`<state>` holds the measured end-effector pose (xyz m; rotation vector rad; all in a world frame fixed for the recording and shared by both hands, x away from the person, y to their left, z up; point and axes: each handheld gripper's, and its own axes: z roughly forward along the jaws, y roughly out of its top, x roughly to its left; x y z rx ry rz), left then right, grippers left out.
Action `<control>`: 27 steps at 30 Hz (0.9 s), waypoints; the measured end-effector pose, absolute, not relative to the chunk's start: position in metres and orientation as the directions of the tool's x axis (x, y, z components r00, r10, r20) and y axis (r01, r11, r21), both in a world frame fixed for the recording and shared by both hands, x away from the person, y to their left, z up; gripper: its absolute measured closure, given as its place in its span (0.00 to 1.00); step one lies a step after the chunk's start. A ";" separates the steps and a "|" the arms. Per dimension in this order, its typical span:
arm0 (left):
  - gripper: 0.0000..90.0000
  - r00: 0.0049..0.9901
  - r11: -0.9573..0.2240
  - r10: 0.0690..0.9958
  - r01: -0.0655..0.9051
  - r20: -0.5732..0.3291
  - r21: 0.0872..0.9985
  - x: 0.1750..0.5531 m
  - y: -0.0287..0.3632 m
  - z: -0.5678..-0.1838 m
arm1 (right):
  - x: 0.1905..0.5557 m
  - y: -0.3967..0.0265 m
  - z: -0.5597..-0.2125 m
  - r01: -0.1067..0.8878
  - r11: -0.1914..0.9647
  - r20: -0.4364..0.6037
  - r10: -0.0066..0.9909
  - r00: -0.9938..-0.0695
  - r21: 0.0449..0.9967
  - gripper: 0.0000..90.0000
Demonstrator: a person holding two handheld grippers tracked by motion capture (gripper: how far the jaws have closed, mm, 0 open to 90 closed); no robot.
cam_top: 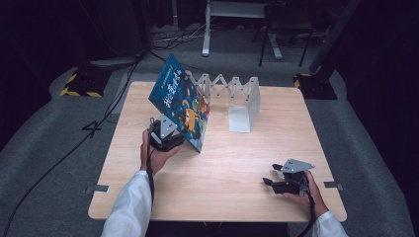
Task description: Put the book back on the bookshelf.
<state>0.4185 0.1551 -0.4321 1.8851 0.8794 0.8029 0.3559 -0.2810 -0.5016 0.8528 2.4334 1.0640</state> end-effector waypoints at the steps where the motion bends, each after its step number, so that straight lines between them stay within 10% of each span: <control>1: 0.48 0.550 -0.366 0.816 0.257 0.176 0.895 0.416 0.155 -0.433 | 0.355 -0.281 -0.501 0.377 0.543 -0.084 0.644 -0.761 0.751 0.35; 27: 0.27 0.641 -0.447 0.752 0.321 0.156 0.835 0.383 0.178 -0.435 | 0.345 -0.285 -0.475 0.347 0.544 -0.136 0.662 -0.737 0.764 0.29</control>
